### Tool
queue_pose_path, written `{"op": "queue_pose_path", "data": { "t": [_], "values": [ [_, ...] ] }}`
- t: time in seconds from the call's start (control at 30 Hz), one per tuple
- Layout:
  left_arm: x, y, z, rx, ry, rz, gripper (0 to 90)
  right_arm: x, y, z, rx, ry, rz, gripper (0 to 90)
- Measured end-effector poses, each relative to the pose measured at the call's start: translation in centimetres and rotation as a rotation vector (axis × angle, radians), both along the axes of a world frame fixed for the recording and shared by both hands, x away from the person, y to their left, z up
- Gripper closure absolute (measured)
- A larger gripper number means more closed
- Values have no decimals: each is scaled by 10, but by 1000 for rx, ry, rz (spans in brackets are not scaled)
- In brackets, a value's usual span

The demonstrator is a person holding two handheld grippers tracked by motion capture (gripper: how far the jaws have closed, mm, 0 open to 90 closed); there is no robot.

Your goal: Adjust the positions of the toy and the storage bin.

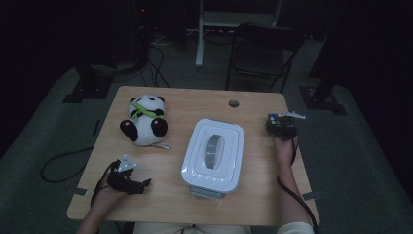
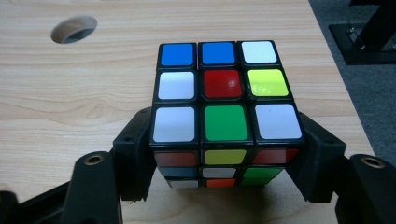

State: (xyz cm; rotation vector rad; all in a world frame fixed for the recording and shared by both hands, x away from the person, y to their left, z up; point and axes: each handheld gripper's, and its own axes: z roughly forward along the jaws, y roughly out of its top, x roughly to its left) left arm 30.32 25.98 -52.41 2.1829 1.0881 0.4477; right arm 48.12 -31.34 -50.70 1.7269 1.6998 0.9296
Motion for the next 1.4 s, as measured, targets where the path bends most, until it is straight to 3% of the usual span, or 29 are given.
{"op": "queue_pose_path", "data": {
  "t": [0.33, 0.6, 0.8, 1.03, 1.4],
  "values": [
    [0, 0, 0, -1, 0, 4, 11, -20, -3, 19, 10, -39, 28, 337],
    [0, 0, 0, 1, -1, 10, 11, -54, -5, 30, -21, -73, 57, 337],
    [0, 0, 0, 0, -1, 7, 11, -75, -8, 34, -16, -92, 81, 337],
    [0, 0, 0, 0, 1, 10, 11, -110, -11, 38, 4, -122, 140, 337],
    [1, 1, 0, -1, 0, 12, 11, -156, -19, 40, -20, -135, 234, 337]
  ]
}}
